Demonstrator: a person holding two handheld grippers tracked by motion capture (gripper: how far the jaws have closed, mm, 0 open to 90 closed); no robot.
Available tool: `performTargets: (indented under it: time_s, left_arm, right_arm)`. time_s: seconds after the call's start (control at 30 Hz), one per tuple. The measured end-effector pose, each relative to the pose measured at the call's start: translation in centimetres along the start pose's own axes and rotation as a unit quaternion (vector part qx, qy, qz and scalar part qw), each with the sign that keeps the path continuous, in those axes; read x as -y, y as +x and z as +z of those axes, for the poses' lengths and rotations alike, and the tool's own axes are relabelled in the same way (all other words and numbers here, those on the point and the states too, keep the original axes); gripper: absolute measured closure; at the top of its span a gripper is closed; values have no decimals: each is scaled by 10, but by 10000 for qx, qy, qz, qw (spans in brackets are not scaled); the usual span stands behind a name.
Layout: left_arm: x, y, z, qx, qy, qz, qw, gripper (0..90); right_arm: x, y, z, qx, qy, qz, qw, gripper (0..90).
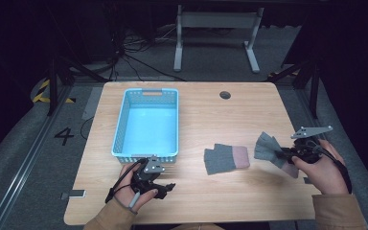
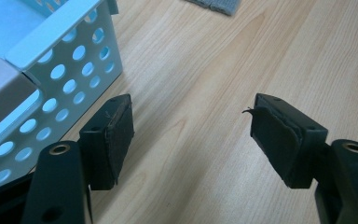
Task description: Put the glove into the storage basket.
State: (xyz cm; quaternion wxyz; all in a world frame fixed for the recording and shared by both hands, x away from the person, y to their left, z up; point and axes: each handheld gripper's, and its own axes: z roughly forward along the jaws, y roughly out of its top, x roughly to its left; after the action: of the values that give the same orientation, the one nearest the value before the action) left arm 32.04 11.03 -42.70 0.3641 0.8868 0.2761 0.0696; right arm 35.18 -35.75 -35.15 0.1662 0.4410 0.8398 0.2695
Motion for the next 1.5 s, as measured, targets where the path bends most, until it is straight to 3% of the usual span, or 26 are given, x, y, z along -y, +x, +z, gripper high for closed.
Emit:
performTargets:
  time_s: [0.23, 0.77, 1.2, 1.5]
  left_arm:
    - [0, 0, 0, -8, -5, -3, 10000, 309]
    - [9, 1, -7, -98, 4, -144, 9998, 308]
    - [19, 0, -14, -198, -4, -269, 9994, 308]
    - [23, -1, -18, -266, -8, -336, 9991, 308]
  right_arm:
    - [-14, 6, 0, -85, -38, -228, 9997, 781]
    - [-53, 30, 19, -386, -89, -819, 9959, 778]
    - [-77, 45, 39, -625, -69, -1256, 9901, 776]
    - [-85, 60, 60, -862, -25, -1461, 9855, 773]
